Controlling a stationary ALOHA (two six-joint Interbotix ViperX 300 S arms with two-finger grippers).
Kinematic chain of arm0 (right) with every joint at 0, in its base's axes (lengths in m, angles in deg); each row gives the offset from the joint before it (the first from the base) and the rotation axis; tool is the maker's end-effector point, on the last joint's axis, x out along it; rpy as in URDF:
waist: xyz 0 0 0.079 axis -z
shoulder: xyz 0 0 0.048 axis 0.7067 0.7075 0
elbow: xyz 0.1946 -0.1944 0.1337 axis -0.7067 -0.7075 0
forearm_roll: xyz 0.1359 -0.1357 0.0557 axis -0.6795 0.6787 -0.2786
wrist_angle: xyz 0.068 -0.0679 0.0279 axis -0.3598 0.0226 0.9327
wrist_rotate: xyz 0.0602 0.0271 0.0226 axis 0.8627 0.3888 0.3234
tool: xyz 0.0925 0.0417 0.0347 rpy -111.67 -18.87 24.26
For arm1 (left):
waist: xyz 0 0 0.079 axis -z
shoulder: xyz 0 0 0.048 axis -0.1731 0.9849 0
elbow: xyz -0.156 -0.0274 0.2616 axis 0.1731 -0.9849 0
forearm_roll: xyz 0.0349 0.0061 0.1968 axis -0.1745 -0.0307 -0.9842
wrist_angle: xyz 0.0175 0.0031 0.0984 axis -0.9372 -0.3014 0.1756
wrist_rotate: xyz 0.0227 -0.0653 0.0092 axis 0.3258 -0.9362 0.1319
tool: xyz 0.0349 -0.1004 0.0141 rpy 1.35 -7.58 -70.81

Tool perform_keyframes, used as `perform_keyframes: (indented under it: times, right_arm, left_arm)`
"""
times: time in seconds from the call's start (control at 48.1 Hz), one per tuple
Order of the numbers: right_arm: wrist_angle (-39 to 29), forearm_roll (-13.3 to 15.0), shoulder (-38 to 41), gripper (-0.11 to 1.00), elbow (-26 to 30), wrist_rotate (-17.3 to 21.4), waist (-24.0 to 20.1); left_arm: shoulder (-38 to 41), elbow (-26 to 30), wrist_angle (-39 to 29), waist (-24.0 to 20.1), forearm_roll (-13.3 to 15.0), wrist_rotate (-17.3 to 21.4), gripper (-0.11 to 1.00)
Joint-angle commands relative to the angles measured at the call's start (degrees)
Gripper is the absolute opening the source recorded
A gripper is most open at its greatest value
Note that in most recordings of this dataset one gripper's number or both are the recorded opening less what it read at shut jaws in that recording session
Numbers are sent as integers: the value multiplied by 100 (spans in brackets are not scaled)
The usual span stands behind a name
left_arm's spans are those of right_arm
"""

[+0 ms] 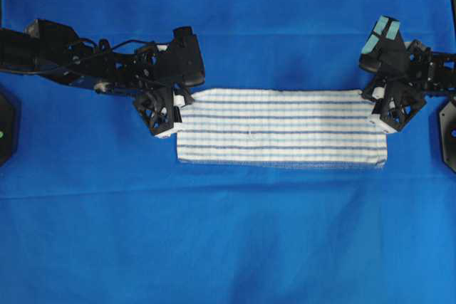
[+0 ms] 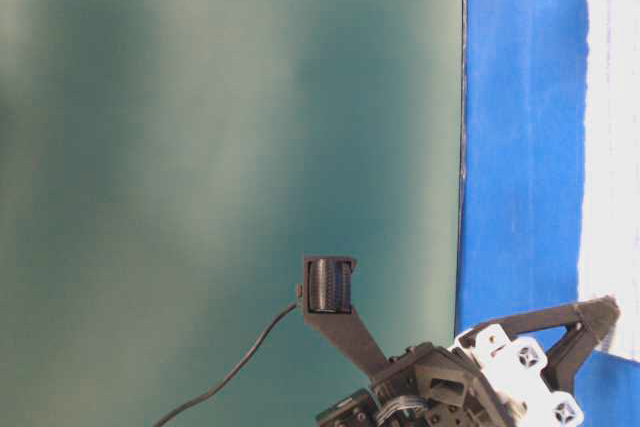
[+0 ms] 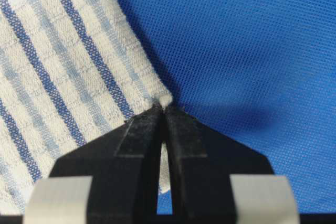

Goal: Fold the blue towel.
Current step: 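Lift the strip and rotate it to lie vertically, lowering it down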

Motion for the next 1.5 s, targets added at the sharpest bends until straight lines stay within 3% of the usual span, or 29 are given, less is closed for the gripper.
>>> perform_keyframes:
  times: [0.0, 0.374, 0.748, 1.122, 1.475]
  right_arm:
    - [-62, 9, -193, 2, 114, 18, 9]
    - [-1195, 9, -1811, 2, 457, 0, 9]
    - [-1784, -26, -3085, 2, 554, 70, -404]
    - [-1679, 26, -2865, 2, 571, 62, -448]
    - [-1318, 492, -2312, 2, 1107, 0, 97]
  left_arm:
    - [-141, 26, -202, -18, -9, -9, 3]
    - [-1222, 457, -1178, 53, -9, -18, 3]
    - [-1714, 457, -1310, 229, -9, -26, 3]
    - [-1740, 562, -1222, 413, -9, -53, 3]
    - [-1371, 1028, -527, 1107, -9, -62, 3]
